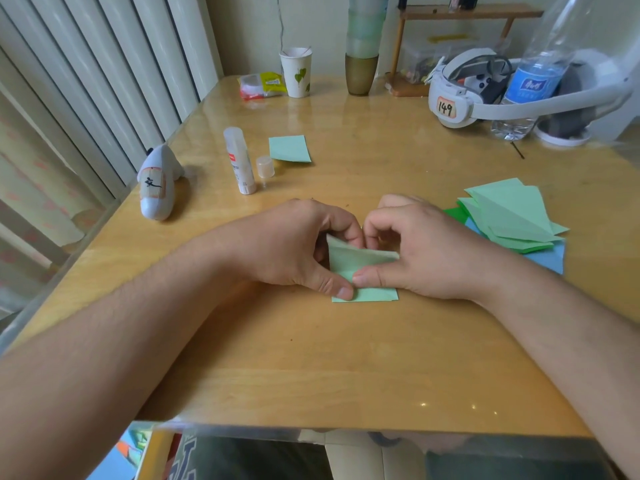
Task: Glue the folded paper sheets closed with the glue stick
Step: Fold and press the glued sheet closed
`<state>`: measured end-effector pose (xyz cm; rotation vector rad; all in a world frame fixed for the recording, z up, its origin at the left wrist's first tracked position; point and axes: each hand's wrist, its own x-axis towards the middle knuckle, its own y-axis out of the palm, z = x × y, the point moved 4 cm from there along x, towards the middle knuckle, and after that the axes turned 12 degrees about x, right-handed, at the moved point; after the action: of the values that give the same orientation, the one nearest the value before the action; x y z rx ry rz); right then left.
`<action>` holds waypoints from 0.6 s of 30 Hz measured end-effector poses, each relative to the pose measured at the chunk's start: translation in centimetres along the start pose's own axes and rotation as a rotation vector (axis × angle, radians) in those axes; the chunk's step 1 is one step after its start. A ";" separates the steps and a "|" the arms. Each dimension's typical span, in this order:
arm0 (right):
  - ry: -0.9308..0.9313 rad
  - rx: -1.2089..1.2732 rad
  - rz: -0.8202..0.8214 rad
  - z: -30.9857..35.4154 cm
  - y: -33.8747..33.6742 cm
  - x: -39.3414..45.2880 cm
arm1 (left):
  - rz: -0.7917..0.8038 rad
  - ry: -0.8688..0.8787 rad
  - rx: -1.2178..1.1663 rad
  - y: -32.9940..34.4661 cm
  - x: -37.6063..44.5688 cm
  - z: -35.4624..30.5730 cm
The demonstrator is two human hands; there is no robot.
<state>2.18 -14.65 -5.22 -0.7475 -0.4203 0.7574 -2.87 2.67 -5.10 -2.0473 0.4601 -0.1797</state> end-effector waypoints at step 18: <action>0.107 0.055 0.019 -0.9 -1.1 -0.3 | -0.171 0.007 0.161 -0.9 -0.3 0.8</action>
<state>2.97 -15.81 -5.05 -0.7377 -0.2953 0.7405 -2.62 3.87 -4.71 -1.9270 0.2648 -0.3167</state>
